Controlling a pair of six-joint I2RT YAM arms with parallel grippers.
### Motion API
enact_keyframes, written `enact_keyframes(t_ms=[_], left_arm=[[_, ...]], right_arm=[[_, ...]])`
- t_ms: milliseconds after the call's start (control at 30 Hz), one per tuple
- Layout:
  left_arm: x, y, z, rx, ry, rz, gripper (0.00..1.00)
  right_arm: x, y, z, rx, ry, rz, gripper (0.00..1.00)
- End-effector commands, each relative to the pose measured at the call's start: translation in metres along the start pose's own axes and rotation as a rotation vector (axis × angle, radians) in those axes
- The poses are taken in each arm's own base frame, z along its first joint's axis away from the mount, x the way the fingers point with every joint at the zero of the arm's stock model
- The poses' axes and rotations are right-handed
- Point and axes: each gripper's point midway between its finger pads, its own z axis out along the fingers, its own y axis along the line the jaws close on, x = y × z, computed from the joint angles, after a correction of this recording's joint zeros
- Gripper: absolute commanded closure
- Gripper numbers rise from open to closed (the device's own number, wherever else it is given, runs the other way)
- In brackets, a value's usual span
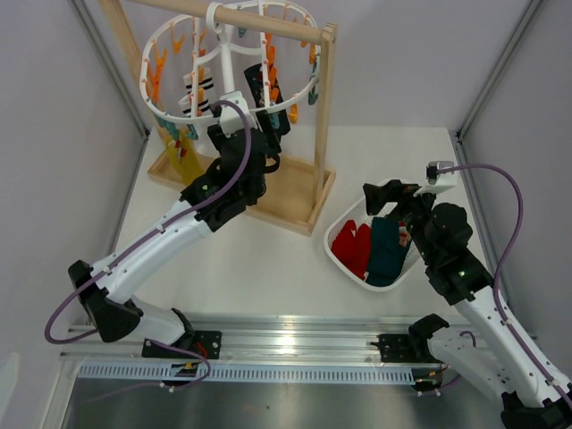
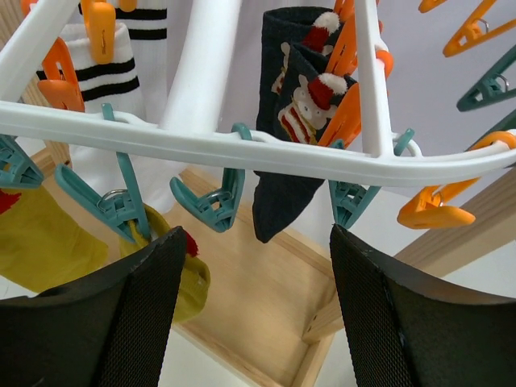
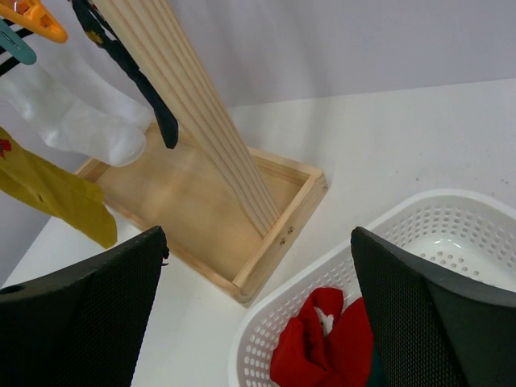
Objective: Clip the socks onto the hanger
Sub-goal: Open the clamp at the hanger.
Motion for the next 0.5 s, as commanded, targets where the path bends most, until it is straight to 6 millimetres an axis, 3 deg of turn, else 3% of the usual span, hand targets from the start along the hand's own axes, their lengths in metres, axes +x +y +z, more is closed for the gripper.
enact_keyframes(t_ms=[0,467], left_arm=[[-0.027,0.006,0.004,-0.05,-0.058,-0.03,0.25],[-0.012,0.013,0.028,-0.1,-0.042,0.013,0.25]], right_arm=[[-0.009,0.008,-0.003,-0.051,-0.027,0.033,0.01],[-0.007,0.006,-0.001,-0.069,-0.022,0.048,0.01]])
